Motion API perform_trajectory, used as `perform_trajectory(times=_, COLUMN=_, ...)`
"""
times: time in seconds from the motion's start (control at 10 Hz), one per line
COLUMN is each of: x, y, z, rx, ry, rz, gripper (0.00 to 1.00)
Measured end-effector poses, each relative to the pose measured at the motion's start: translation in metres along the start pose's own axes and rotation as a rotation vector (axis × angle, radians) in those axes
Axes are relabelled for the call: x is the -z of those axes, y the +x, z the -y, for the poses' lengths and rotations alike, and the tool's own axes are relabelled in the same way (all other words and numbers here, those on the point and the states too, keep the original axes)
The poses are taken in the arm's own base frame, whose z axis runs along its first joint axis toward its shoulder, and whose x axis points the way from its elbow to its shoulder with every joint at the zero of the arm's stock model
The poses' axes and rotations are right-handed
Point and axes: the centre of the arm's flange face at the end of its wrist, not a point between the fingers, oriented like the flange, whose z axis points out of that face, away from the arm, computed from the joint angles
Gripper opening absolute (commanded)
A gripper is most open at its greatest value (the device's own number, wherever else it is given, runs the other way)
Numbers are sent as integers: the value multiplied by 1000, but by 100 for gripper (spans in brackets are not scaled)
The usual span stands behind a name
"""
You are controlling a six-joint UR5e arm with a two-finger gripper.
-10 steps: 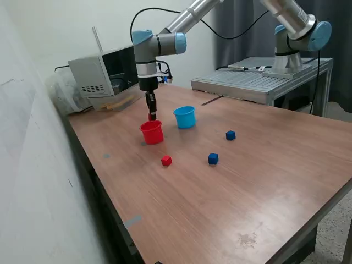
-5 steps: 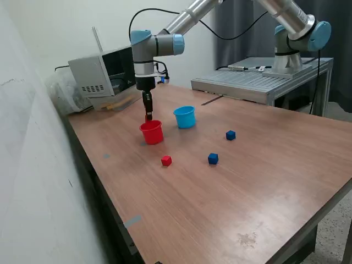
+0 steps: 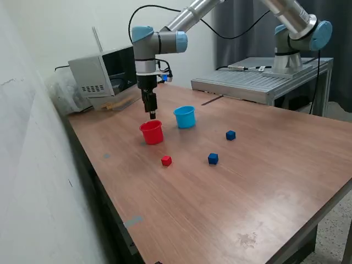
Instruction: Place red objects in the red bin, and blue objects in the blue bin.
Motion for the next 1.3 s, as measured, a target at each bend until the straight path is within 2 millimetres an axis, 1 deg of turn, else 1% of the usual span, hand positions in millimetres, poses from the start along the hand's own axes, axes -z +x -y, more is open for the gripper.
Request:
perform_trajectory(times=0.1, x=8, y=21, z=-1, rx=54, ry=-8, rz=-7, gripper=100)
perform_trajectory(times=0.4, x=35, y=95, z=-4, rx=229, ry=-40, rz=-23, gripper=100)
perform_trajectory(times=0.5, x=36, y=115, z=-5, rx=285, ry=-47, rz=-25, gripper=100)
perform_trajectory(times=0.6, x=31, y=130, z=-7, rx=339, ry=-47, rz=-27, gripper=100)
perform_trajectory(times=0.7, x=20, y=140, z=-11, rx=381, ry=-41, rz=-27, gripper=100)
perform_trajectory(times=0.9, x=-8, y=150, z=-20, rx=432, ry=-24, rz=-28, gripper=100)
perform_trajectory(times=1.1, x=-47, y=154, z=-25, rx=456, ry=1, rz=-29, gripper=100)
perform_trajectory(times=1.3, x=-84, y=155, z=-22, rx=469, ry=36, rz=-32, gripper=100)
